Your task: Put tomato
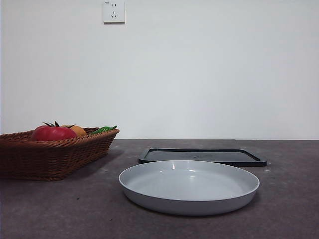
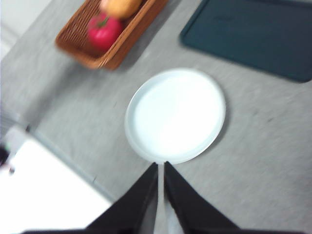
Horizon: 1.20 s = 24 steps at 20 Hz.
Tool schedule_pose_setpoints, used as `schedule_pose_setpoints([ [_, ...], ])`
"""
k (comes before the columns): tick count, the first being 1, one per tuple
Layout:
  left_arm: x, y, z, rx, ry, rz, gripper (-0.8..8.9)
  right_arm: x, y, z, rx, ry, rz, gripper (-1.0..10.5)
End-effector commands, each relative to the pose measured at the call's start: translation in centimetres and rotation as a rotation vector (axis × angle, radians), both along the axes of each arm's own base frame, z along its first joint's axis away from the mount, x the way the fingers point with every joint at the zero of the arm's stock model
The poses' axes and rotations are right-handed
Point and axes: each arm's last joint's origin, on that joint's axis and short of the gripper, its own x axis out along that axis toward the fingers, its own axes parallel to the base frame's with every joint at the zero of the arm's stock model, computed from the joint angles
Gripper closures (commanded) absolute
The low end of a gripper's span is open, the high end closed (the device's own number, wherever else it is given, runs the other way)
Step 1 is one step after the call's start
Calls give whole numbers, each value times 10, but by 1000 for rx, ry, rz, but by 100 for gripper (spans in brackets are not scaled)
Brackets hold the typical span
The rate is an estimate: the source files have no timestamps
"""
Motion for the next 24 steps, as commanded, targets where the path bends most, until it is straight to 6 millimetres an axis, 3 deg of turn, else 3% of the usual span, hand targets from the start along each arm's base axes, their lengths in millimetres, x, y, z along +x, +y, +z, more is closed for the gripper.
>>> schedule_pose_setpoints([
  [1, -1, -1, 5, 11, -18, -26, 804, -1, 4, 4, -12, -21, 56, 935],
  [5, -1, -1, 5, 11, -19, -26, 799, 1, 7, 4, -17, -22, 76, 935],
  [9, -1, -1, 5, 11, -19, -26, 687, 1, 7, 4, -15, -27, 76, 901],
  [13, -1, -1, 5, 11, -19, -25, 443, 2, 7, 5, -10, -32, 72, 636],
  [16, 0, -1, 5, 11, -22, -24, 347, 2, 7, 5, -9, -36, 71, 496],
  [24, 14, -1, 7, 62, -75, 38, 336, 4, 7, 5, -11, -40, 68, 482],
])
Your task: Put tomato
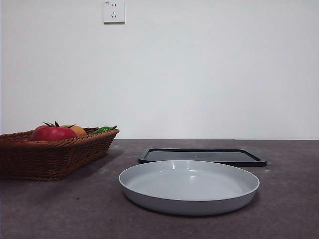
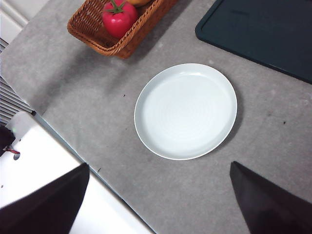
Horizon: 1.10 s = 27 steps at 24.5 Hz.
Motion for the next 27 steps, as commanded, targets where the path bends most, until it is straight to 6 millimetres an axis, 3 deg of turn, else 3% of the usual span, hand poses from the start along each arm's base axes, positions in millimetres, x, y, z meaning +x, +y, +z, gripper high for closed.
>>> schedule_pose_setpoints([
  [1, 11, -1, 6, 25, -43, 20, 336, 2, 1, 5, 1, -26, 9, 482],
  [11, 70, -8, -8, 105, -76, 38, 337, 6, 2, 5, 3, -29, 9, 482],
  [19, 122, -22, -35, 223, -85, 39, 338, 6, 2, 6, 5, -35, 9, 482],
  [27, 156, -35, -68, 304, -43, 1, 337, 6, 2, 6, 5, -36, 9, 482],
])
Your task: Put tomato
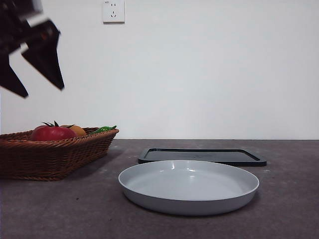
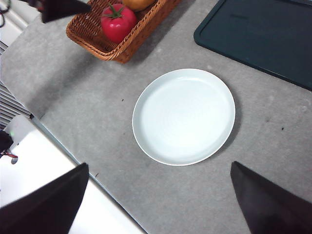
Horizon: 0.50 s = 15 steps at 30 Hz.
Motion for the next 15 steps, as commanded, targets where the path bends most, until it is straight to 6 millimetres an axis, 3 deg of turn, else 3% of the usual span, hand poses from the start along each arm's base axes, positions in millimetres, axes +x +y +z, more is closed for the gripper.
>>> schedule_pose_setpoints([
  [1, 14, -5, -5, 22, -16, -26, 337, 1, 1, 6, 2, -26, 9, 482],
  [15, 40, -10, -43, 78, 48, -43, 336, 1, 1, 6, 2, -26, 9, 482],
])
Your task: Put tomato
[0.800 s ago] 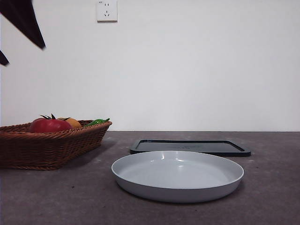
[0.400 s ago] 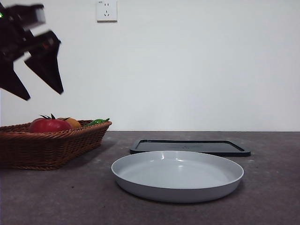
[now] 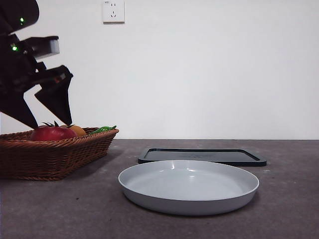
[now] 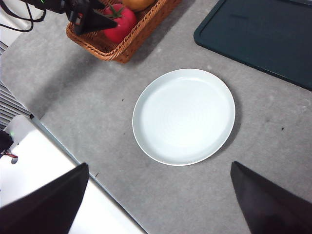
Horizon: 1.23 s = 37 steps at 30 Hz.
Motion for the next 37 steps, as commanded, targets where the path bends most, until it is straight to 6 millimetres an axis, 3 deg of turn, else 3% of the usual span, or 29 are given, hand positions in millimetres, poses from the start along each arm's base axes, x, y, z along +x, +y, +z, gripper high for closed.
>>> schedule_pose_setpoints([
  [1, 8, -2, -1, 13, -17, -18, 336, 1, 1, 6, 3, -27, 9, 482],
  [18, 18, -4, -25, 47, 56, -6, 354, 1, 1, 6, 3, -27, 10, 482],
  [23, 17, -4, -26, 47, 59, -6, 511, 1, 1, 6, 3, -27, 10, 482],
  [26, 17, -4, -25, 46, 58, -6, 537, 1, 1, 6, 2, -27, 10, 482],
  [30, 14, -3, -17, 39, 39, -2, 537, 1, 1, 6, 3, -27, 10, 482],
  [37, -6, -2, 26, -46, -88, -5, 537, 1, 1, 6, 3, -27, 10, 482],
])
